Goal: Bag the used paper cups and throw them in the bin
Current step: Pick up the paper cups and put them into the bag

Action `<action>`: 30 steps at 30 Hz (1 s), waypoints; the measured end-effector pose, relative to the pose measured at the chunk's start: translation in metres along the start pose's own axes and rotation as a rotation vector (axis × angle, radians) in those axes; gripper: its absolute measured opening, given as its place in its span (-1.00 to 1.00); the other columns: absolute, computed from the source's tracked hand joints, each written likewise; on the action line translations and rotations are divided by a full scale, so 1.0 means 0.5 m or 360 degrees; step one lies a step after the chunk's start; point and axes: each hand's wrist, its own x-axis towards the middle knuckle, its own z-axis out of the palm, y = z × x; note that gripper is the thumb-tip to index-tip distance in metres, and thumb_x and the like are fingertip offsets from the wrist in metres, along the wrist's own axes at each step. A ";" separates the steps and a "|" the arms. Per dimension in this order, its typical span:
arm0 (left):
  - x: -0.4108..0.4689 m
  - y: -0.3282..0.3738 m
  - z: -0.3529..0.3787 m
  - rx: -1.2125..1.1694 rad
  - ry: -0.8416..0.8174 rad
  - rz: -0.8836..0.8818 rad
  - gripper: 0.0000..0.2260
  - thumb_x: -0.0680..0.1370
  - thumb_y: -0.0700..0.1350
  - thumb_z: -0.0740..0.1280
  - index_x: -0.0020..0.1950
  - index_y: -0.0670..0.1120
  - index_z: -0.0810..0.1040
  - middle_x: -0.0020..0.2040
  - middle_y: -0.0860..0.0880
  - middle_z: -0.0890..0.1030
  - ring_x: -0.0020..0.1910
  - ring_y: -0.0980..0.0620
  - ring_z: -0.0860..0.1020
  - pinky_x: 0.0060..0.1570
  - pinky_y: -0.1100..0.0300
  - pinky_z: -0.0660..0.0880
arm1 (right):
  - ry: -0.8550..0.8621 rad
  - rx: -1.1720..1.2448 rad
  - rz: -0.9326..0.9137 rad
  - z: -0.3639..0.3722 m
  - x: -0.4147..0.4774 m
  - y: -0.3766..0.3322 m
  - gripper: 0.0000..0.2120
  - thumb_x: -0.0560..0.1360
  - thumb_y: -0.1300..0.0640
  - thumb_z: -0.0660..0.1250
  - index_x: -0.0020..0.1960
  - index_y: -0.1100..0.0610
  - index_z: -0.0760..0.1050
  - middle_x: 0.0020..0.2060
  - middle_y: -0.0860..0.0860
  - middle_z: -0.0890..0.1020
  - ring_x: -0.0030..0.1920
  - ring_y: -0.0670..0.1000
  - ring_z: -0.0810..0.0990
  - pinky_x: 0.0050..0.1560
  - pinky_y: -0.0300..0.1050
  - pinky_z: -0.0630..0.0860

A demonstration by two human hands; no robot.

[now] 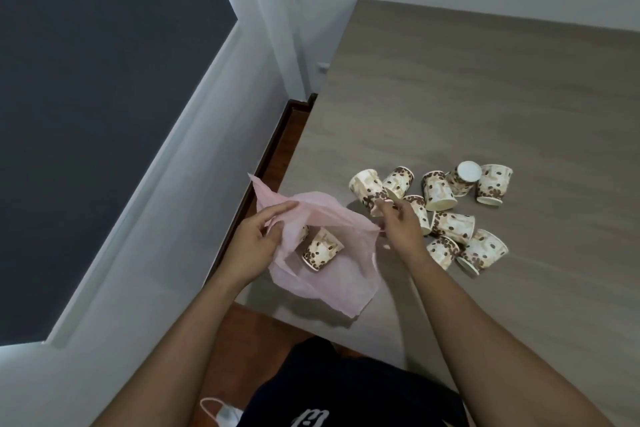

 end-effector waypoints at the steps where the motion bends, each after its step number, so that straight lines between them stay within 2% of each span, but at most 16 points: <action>1: 0.005 0.008 0.004 -0.0023 0.0010 -0.0015 -0.56 0.75 -0.22 0.27 0.43 0.28 0.64 0.45 0.19 0.62 0.40 0.16 0.60 0.42 -0.01 0.59 | -0.0077 0.0206 0.0055 -0.015 0.002 -0.014 -0.73 0.72 -0.06 0.30 0.29 0.09 0.57 -0.06 0.10 0.70 -0.24 0.00 0.67 -0.21 -0.17 0.62; 2: 0.010 0.015 0.009 -0.0039 0.0019 -0.0021 -0.55 0.75 -0.20 0.27 0.44 0.32 0.63 0.47 0.19 0.60 0.42 0.14 0.59 0.44 -0.02 0.58 | -0.0183 0.0444 0.0109 -0.029 -0.002 -0.028 -0.71 0.72 -0.06 0.25 0.27 0.09 0.60 -0.06 0.14 0.72 -0.27 0.02 0.67 -0.19 -0.07 0.63; 4: 0.021 0.032 0.023 -0.0059 0.0022 -0.0025 -0.56 0.76 -0.17 0.27 0.44 0.36 0.60 0.49 0.20 0.58 0.44 0.09 0.57 0.47 -0.05 0.55 | -0.0431 0.0870 0.0150 -0.057 -0.013 -0.042 -0.65 0.72 -0.05 0.16 0.21 0.15 0.61 -0.06 0.14 0.72 -0.30 0.04 0.62 -0.16 -0.03 0.62; 6: 0.032 0.049 0.036 -0.0101 0.0020 -0.0038 -0.55 0.75 -0.17 0.26 0.45 0.36 0.60 0.47 0.23 0.59 0.45 0.09 0.57 0.49 -0.09 0.53 | -0.0619 0.0916 0.0150 -0.074 -0.030 -0.045 -0.61 0.71 -0.07 0.12 0.21 0.18 0.59 -0.08 0.18 0.68 -0.30 0.07 0.57 -0.14 0.01 0.62; 8: 0.040 0.066 0.051 -0.0127 0.0009 -0.0036 -0.53 0.75 -0.20 0.25 0.45 0.34 0.60 0.47 0.26 0.59 0.48 0.12 0.55 0.51 -0.13 0.51 | -0.0696 0.0685 0.0127 -0.082 -0.048 -0.033 -0.56 0.70 -0.10 0.12 0.21 0.19 0.62 -0.09 0.21 0.66 -0.26 0.09 0.58 -0.07 0.07 0.64; 11: 0.047 0.089 0.071 -0.0126 -0.0068 -0.0013 -0.53 0.76 -0.21 0.23 0.48 0.33 0.58 0.47 0.34 0.56 0.50 0.08 0.53 0.50 -0.17 0.51 | -0.0636 0.0115 0.0035 -0.070 -0.081 -0.004 -0.57 0.68 -0.18 0.22 0.22 0.08 0.71 -0.03 0.20 0.72 -0.15 0.10 0.66 0.02 0.07 0.66; 13: 0.045 0.105 0.084 -0.0148 -0.0171 0.0029 -0.54 0.77 -0.21 0.23 0.51 0.28 0.57 0.38 0.49 0.55 0.50 0.15 0.52 0.53 -0.10 0.49 | -0.0575 -0.0300 -0.0162 -0.050 -0.106 0.016 -0.59 0.65 -0.29 0.32 0.13 0.03 0.69 -0.05 0.06 0.73 -0.10 0.00 0.68 0.04 -0.04 0.60; 15: 0.045 0.117 0.095 -0.0164 -0.0254 0.0073 -0.55 0.77 -0.22 0.24 0.55 0.22 0.56 0.37 0.49 0.56 0.49 0.22 0.51 0.57 -0.04 0.45 | -0.0572 -0.0472 -0.0231 -0.024 -0.120 0.039 -0.67 0.60 -0.31 0.39 0.09 -0.07 0.68 -0.13 -0.10 0.68 -0.13 -0.16 0.62 -0.04 -0.20 0.52; 17: 0.045 0.123 0.106 -0.0166 -0.0290 0.0108 -0.55 0.77 -0.22 0.25 0.56 0.24 0.54 0.45 0.38 0.56 0.51 0.23 0.50 0.58 -0.01 0.44 | -0.0642 -0.0541 -0.0205 0.005 -0.128 0.060 -0.61 0.53 -0.25 0.42 0.28 -0.10 0.66 -0.05 -0.17 0.69 -0.08 -0.20 0.62 -0.03 -0.25 0.53; 20: 0.042 0.129 0.116 -0.0149 -0.0296 0.0156 -0.50 0.77 -0.22 0.24 0.57 0.31 0.50 0.50 0.33 0.55 0.47 0.19 0.54 0.50 0.03 0.50 | -0.0751 -0.0827 -0.0308 0.046 -0.132 0.099 -0.57 0.60 0.03 0.35 0.46 -0.09 0.58 0.26 -0.06 0.72 0.20 -0.02 0.66 0.23 -0.10 0.55; 22: 0.043 0.132 0.121 -0.0073 -0.0277 0.0160 -0.46 0.76 -0.23 0.24 0.59 0.34 0.45 0.51 0.30 0.54 0.37 0.13 0.56 0.37 0.08 0.56 | -0.0780 -0.0948 -0.0352 0.062 -0.139 0.116 -0.56 0.65 0.07 0.28 0.51 -0.09 0.54 0.38 -0.04 0.68 0.31 0.05 0.64 0.33 -0.05 0.53; 24: 0.046 0.129 0.125 0.0066 -0.0274 0.0190 -0.44 0.75 -0.27 0.22 0.64 0.27 0.41 0.58 0.23 0.48 0.43 0.22 0.48 0.47 0.22 0.44 | -0.0649 -0.0917 -0.0397 0.058 -0.145 0.111 -0.62 0.64 -0.04 0.31 0.43 -0.07 0.61 0.31 -0.07 0.71 0.25 0.00 0.66 0.29 -0.05 0.55; 26: 0.047 0.119 0.127 0.0203 -0.0246 0.0308 -0.42 0.72 -0.37 0.19 0.62 0.17 0.47 0.58 0.23 0.46 0.48 0.44 0.39 0.49 0.46 0.30 | -0.0365 -0.0844 -0.0477 0.029 -0.143 0.105 -0.64 0.62 -0.22 0.32 0.22 -0.04 0.70 0.11 -0.14 0.77 0.07 -0.11 0.71 0.18 -0.06 0.61; 28: 0.047 0.105 0.132 0.0301 -0.0168 0.0404 -0.42 0.66 -0.46 0.16 0.43 0.09 0.66 0.45 0.20 0.57 0.40 0.43 0.46 0.41 0.45 0.40 | -0.0110 -0.0815 -0.0550 -0.017 -0.136 0.102 -0.58 0.65 -0.29 0.25 0.04 0.00 0.70 -0.13 -0.13 0.77 -0.15 -0.14 0.71 -0.01 -0.05 0.65; 30: 0.043 0.090 0.139 0.0351 -0.0071 0.0411 -0.46 0.58 -0.52 0.16 0.11 0.04 0.73 0.27 0.15 0.65 0.26 0.26 0.58 0.23 0.36 0.48 | 0.0150 -0.0830 -0.0595 -0.066 -0.126 0.111 -0.65 0.70 -0.18 0.25 -0.05 0.04 0.64 -0.26 -0.08 0.71 -0.25 -0.05 0.66 -0.19 -0.04 0.56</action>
